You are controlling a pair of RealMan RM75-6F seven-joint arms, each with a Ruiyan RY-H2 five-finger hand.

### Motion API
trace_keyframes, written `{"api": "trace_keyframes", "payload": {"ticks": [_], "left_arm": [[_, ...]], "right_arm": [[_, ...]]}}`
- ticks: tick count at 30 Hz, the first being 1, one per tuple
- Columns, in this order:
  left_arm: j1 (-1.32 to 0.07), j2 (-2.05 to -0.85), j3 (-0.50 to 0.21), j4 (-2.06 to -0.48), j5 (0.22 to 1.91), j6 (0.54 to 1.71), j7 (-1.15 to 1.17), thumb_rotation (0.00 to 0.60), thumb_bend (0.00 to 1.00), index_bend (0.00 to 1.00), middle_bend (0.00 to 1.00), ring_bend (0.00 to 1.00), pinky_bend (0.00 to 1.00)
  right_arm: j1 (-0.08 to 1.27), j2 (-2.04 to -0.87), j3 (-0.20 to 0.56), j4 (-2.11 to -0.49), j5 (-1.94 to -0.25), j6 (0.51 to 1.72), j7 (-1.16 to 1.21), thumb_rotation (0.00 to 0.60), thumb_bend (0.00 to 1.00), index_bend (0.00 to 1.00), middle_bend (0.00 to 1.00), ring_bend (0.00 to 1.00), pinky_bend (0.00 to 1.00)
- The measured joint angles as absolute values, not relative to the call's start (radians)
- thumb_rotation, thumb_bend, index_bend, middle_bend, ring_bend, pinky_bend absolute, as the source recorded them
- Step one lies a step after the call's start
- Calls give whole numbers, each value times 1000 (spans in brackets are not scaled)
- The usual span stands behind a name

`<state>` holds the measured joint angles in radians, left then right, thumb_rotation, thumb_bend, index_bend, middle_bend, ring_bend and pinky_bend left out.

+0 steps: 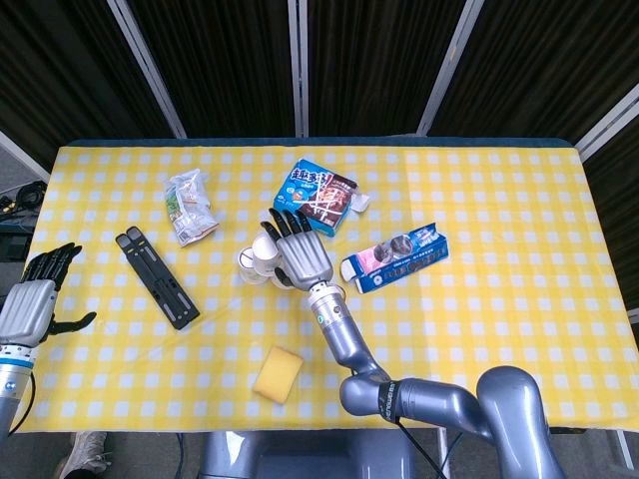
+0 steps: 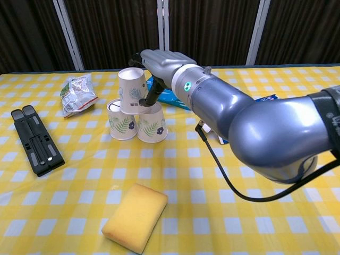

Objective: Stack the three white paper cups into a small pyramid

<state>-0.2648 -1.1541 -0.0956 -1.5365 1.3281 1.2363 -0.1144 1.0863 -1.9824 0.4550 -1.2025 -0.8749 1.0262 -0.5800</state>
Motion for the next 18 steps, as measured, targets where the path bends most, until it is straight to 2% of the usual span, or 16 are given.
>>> {"api": "trace_keyframes", "payload": {"ticks": [10,18], "left_arm": [[-260,-1153,-99,-1538,1328,1246,-113,600,203,0,0,0,0],[-253,-1155,-100,-1544,1331,1269,-94,600,203,0,0,0,0]], "right_arm": [[1061,-1930,439,-1292,-870,1076,-633,600,198,70,0,0,0],[952,-1782,364,-1527,-917,1201,-693,600,197,69,0,0,0]]}}
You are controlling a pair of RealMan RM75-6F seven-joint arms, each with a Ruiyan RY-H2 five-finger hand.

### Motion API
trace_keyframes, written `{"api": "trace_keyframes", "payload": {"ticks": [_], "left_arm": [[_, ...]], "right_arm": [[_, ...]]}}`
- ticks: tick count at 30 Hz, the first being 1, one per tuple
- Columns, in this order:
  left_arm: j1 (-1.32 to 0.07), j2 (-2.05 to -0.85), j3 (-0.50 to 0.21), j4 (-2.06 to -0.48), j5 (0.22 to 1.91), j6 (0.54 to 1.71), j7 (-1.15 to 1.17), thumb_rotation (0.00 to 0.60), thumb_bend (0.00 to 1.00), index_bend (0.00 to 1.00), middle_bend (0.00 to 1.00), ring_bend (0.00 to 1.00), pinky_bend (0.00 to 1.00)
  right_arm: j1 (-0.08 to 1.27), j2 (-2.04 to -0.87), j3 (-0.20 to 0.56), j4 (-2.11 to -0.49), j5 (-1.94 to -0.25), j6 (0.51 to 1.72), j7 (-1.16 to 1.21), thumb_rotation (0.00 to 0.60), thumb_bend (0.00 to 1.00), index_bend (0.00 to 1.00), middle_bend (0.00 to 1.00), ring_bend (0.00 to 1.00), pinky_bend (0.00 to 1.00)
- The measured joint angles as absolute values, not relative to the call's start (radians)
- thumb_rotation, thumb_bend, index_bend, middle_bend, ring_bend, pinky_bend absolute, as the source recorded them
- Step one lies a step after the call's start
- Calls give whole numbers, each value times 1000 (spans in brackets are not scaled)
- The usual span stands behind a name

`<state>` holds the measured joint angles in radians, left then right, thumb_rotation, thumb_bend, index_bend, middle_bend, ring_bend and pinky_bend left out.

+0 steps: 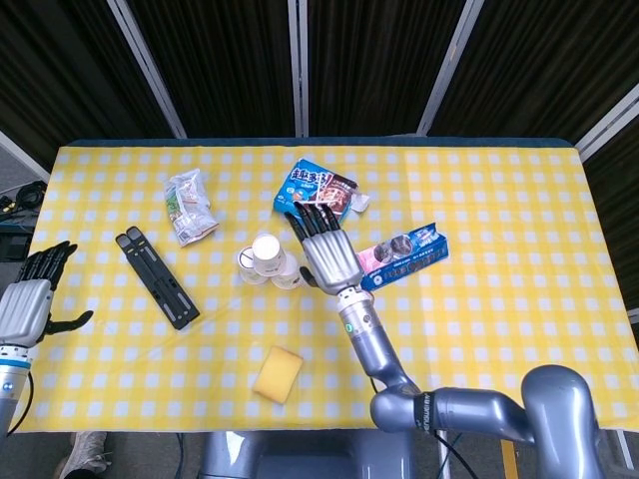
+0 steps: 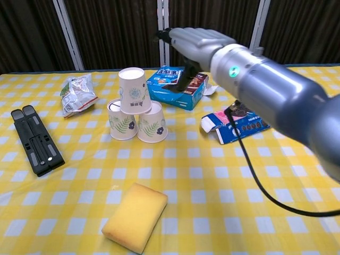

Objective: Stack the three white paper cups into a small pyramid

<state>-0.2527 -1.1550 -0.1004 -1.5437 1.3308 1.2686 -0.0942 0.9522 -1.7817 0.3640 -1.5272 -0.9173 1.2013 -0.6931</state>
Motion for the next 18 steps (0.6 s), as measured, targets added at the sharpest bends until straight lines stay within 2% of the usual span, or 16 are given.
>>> {"api": "trace_keyframes", "payload": {"ticks": [4,7,14,18], "left_arm": [[-243,-1158,-98,-1555,1346,1303,-68,600,203,0,0,0,0],[-233,-1166,-94,-1562,1364,1336,-34,600,203,0,0,0,0],[-204,-1197,-73,-1573,1413,1408,42,600,203,0,0,0,0],[-186,-1214,-62,-1574,1443,1449,68,600,203,0,0,0,0]], "right_arm": [[836,-1659,266,-1664,-990,1280,-678,600,193,60,0,0,0],[727,-1564,164,-1707,-1078,1354,-620,600,182,27,0,0,0],[491,-1445,-27,-1630,-1285,1515,-341,600,174,0,0,0,0],[370,-1392,-96,-1560,-1369,1610,-230,600,173,0,0,0,0]]}}
